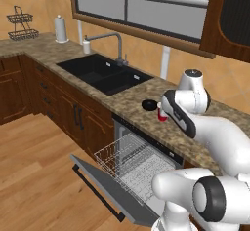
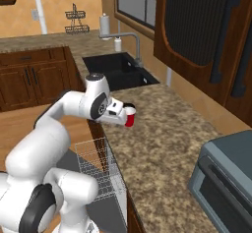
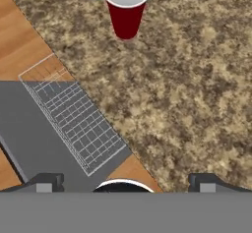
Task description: Pick up the cup and bowl from the counter, place them in the dishwasher, and close the dishwasher door.
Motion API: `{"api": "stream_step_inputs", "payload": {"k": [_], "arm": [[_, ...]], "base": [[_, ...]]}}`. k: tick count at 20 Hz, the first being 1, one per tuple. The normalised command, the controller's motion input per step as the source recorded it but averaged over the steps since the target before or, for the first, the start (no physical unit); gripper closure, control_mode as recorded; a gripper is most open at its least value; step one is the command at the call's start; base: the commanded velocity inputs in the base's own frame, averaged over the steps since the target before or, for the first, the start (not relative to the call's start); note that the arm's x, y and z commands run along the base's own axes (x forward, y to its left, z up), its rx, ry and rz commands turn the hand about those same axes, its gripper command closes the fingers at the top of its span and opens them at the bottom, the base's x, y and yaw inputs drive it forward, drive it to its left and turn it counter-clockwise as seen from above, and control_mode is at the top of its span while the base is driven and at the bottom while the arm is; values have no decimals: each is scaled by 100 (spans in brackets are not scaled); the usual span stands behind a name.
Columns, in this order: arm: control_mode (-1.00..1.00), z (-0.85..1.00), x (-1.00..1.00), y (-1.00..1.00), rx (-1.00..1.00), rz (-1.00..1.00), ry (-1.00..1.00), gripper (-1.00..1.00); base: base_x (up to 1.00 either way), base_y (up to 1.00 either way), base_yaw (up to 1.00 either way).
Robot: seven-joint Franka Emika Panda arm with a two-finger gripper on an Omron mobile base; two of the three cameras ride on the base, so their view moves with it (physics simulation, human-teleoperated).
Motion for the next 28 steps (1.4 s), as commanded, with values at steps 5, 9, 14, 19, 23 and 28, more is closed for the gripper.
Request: {"api": "stream_step_inputs", "payload": {"k": [5, 9, 14, 19, 23, 28], "arm": [[-100, 1, 41, -13, 8, -26, 0, -100], [-100, 5, 48, -27, 12, -14, 0, -100], [-100, -1, 25, -17, 0, -9, 0, -100], [-100, -14, 27, 0, -6, -7, 0, -100], [-100, -15, 42, -10, -4, -5, 0, -100], [-100, -11, 45, -8, 0, -3, 0, -100]], "base": [[0, 0, 0], [0, 0, 0], [0, 0, 0], [0, 0, 0], [0, 0, 0], [0, 0, 0]]}}
